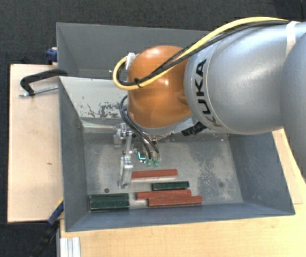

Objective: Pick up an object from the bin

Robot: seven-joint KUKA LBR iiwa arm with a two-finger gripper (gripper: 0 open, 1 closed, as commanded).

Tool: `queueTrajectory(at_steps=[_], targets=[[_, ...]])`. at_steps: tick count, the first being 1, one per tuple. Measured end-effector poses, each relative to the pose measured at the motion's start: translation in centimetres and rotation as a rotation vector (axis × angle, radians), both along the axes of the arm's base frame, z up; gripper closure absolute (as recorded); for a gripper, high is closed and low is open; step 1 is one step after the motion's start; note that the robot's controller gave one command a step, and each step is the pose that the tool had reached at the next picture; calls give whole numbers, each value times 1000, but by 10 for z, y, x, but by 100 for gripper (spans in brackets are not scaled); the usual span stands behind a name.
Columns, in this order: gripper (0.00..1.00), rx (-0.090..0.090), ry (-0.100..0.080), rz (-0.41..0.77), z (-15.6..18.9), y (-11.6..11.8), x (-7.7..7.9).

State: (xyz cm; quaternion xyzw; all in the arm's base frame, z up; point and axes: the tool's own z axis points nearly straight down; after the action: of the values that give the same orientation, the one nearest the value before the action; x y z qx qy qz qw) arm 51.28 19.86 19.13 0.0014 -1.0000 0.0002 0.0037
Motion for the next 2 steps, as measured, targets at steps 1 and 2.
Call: queueTrajectory(at_steps=[1,2], targets=[[0,2,-8,-2,4,-1,2],[0,3,-12,80,-51,-35,-7]])
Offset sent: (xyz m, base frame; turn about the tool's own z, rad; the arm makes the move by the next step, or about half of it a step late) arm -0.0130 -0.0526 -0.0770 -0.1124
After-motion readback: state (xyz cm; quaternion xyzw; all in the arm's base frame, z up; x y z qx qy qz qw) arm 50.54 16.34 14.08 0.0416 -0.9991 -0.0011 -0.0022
